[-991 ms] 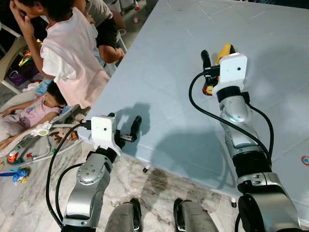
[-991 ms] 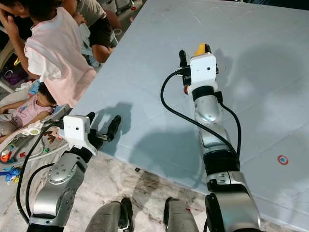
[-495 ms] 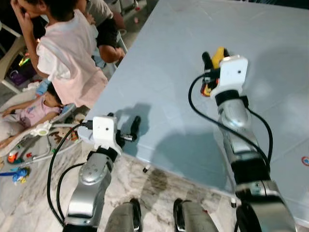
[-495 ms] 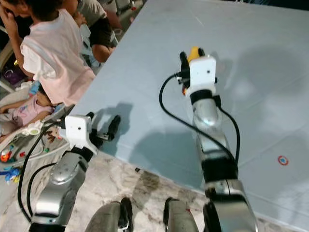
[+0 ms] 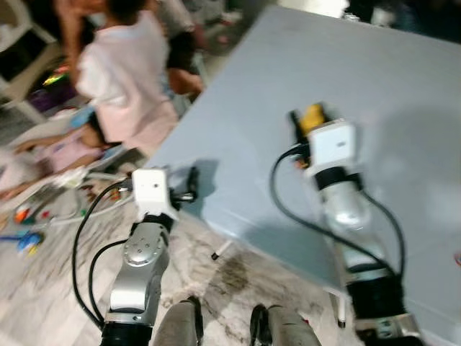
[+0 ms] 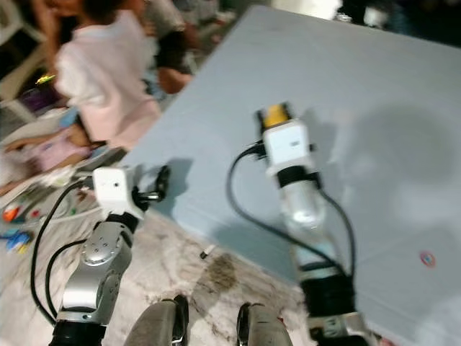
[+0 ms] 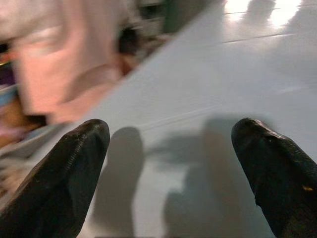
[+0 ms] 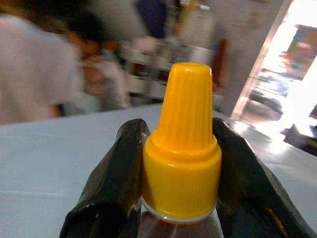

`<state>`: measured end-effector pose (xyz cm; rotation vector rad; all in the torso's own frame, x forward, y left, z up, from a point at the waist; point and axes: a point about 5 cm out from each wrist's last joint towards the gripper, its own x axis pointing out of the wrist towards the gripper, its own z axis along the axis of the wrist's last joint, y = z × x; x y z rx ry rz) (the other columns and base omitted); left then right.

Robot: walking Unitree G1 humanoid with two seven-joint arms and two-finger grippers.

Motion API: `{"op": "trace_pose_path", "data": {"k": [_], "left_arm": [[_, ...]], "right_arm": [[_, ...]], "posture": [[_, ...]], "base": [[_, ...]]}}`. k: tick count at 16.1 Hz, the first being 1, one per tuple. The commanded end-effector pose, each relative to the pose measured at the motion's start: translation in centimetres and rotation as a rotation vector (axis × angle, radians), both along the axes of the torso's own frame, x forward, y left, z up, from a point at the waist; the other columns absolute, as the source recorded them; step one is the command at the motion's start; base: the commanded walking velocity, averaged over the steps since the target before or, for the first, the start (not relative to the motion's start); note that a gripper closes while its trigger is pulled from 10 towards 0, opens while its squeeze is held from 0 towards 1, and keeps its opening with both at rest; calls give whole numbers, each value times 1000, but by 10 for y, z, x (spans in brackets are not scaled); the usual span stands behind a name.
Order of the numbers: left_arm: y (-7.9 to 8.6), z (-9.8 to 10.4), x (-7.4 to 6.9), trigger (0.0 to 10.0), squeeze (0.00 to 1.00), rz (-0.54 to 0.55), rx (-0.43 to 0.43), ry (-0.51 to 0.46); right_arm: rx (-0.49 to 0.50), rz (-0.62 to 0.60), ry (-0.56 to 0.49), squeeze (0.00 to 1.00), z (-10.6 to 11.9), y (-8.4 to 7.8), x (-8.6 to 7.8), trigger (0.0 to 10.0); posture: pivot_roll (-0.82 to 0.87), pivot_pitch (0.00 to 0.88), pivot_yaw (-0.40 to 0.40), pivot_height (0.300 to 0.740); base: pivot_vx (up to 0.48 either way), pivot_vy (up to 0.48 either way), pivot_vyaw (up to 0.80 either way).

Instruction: Restocking fridge

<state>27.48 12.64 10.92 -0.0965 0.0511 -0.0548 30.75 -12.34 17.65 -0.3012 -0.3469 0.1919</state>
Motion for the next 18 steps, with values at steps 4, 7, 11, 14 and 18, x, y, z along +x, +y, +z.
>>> {"op": "trace_pose_path", "data": {"k": [4, 7, 11, 14, 18], "left_arm": [[2, -4, 0, 10000, 0, 20, -8, 17], [-1, -3, 0, 10000, 0, 10, -5, 4], [-2, -3, 0, 10000, 0, 3, 3, 4], [-2, -4, 0, 10000, 0, 10, 3, 6], [4, -7, -1, 10000, 0, 50, 26, 18]], "right_arm": [[-13, 31, 40, 0, -6, 3, -3, 10000], [-20, 53, 60, 0, -10, 5, -5, 10000], [-25, 60, 71, 0, -13, 5, -7, 10000], [-25, 95, 86, 0, -16, 10, -8, 10000], [-12, 135, 116, 0, -22, 13, -11, 10000]], "posture": [[-38, 99, 23, 740], [-37, 97, 22, 740], [-39, 99, 26, 740], [-38, 101, 26, 740], [-32, 89, 25, 740]], "base": [[0, 249, 800], [0, 120, 800], [0, 0, 800], [0, 0, 800], [0, 0, 800]]}}
